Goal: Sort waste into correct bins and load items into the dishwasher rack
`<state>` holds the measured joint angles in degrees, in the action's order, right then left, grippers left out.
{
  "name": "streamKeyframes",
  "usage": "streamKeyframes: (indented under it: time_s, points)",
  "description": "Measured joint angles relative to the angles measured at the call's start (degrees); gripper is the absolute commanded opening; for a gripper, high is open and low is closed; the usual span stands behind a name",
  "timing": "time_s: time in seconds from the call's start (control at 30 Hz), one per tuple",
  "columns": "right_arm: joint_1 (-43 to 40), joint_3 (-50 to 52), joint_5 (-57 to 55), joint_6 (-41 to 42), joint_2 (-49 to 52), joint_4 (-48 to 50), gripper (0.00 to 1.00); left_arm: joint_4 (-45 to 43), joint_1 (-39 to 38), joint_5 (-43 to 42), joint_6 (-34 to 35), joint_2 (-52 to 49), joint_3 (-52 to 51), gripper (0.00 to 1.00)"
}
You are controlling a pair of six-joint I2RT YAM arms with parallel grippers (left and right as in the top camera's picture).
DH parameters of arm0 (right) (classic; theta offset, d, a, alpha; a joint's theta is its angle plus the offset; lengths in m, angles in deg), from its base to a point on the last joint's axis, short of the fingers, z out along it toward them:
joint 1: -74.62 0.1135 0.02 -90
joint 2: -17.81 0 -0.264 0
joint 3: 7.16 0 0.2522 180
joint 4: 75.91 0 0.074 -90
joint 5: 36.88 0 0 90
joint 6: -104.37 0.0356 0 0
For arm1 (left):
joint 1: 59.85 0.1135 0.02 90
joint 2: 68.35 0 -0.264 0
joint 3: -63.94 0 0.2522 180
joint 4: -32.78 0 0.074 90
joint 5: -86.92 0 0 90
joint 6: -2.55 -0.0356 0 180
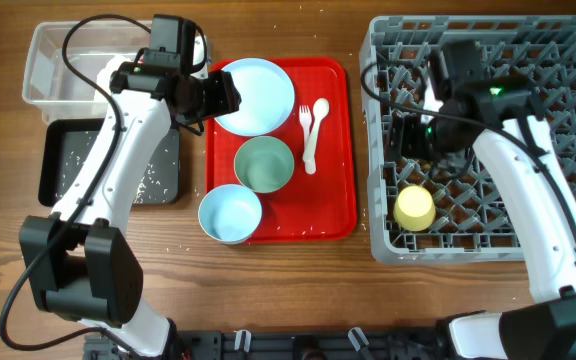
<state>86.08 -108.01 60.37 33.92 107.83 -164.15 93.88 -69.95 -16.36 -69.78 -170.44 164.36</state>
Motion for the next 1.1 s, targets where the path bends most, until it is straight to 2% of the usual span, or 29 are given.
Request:
streamKeyframes:
  time_s: [0.13, 0.2, 0.33, 0.37, 0.4, 0.43, 0.47, 0.6, 0.67, 0.83, 0.93, 1.03, 1.1]
  points:
    - [8.4, -0.9, 2.9, 1.3, 1.2, 13.2, 0.72, 0.2, 2.0, 0.0, 0.0, 1.6, 0.0, 0.64]
    - [13.0, -0.9, 3.5, 3.5, 4.9, 18.2, 0.67, 0.3, 4.4, 0.2, 0.0, 5.2, 0.0, 0.66]
    - [17.8, -1.1, 5.2, 6.3, 16.1, 24.4, 0.65, 0.5, 7.7, 1.0, 0.0, 8.7, 0.0, 0.70]
    - [18.3, -1.1, 5.3, 6.8, 18.1, 24.5, 0.63, 0.7, 8.2, 1.1, 0.0, 8.7, 0.0, 0.72]
    - [18.8, -1.1, 5.7, 7.3, 20.3, 25.2, 0.61, 1.1, 8.8, 1.4, 0.0, 8.7, 0.0, 0.86]
    - [19.4, -1.1, 6.9, 7.6, 23.6, 26.6, 0.55, 1.2, 9.2, 1.5, 0.0, 8.7, 0.0, 0.96]
    - [19.8, -1.1, 8.0, 7.9, 26.2, 27.2, 0.51, 1.2, 9.5, 1.7, -0.3, 8.7, 0.0, 1.00]
    - [20.3, -1.1, 10.7, 9.2, 30.2, 27.4, 0.29, 1.6, 9.5, 1.9, -0.4, 8.7, 0.0, 1.00]
    - [20.3, -1.1, 11.0, 9.7, 30.2, 27.6, 0.05, 1.6, 9.5, 1.9, -0.4, 8.7, 0.0, 1.00]
    - [20.3, -1.1, 11.2, 10.1, 30.2, 26.5, 0.04, 1.6, 9.5, 1.9, -0.4, 8.7, 0.0, 1.00]
    - [18.7, -2.8, 9.1, 10.2, 29.3, 20.2, 0.04, 1.6, 9.5, 1.9, -0.4, 8.7, 0.0, 1.00]
    - [12.6, -7.6, -2.2, 10.3, 19.3, 16.9, 0.04, 1.6, 9.5, 2.0, -0.4, 8.7, 0.0, 1.00]
    - [8.3, -9.7, -17.5, 10.3, 8.9, 18.1, 0.04, 1.7, 9.5, 2.1, -0.4, 8.7, 0.0, 1.00]
